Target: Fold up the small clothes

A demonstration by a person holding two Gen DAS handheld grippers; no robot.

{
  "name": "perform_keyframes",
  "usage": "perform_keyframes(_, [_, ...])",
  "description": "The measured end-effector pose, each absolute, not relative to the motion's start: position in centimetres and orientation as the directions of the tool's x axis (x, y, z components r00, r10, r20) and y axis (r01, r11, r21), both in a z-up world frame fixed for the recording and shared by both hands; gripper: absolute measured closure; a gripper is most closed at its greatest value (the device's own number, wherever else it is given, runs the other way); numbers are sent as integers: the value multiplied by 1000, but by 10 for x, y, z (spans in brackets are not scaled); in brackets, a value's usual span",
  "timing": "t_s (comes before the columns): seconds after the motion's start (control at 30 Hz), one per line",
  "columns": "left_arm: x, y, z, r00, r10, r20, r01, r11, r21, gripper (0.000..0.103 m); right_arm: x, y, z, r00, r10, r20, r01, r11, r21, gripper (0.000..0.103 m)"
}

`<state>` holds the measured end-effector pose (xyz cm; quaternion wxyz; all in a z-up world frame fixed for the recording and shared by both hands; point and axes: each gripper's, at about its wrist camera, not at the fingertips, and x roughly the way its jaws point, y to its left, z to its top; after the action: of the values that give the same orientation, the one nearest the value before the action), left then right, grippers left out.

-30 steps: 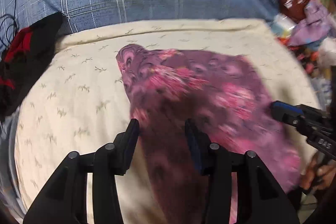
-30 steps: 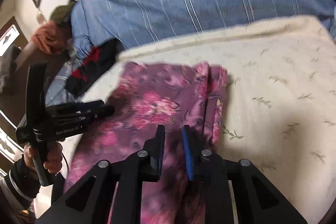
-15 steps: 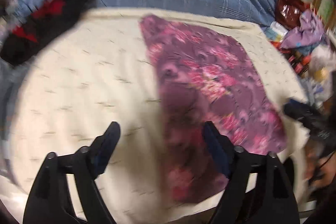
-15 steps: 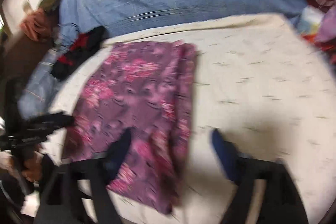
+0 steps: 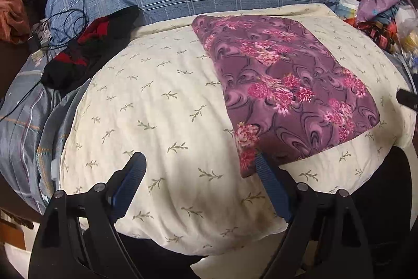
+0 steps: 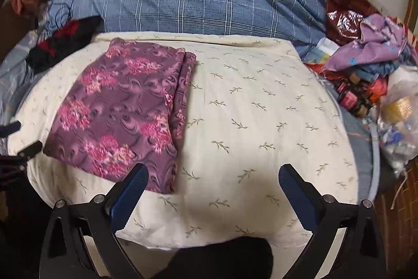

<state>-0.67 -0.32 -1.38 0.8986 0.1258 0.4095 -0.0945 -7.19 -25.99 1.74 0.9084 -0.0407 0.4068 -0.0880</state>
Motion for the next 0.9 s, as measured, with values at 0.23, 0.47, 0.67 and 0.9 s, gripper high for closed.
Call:
perform_keyframes(0.23, [-22, 1, -8, 654, -78, -753, 248, 962, 115, 16, -82, -256, 23, 680, -143, -719, 99, 990, -104, 2])
perform_keyframes(0.47, [-41, -15, -8, 644, -118, -756, 304, 946, 112, 16, -97, -248, 22, 689, -138, -711, 66, 990, -128, 1])
perform_keyframes(0.67, [-48, -27, -8, 612, -161, -774, 342, 936, 77, 16, -103, -252, 19, 678, -139, -722, 75, 990, -120, 1])
perform_keyframes(0.9, [-51, -37, -3, 580, -212, -787, 381, 924, 31, 16, -108, -258, 22, 678, -150, -720, 91, 989, -120, 1])
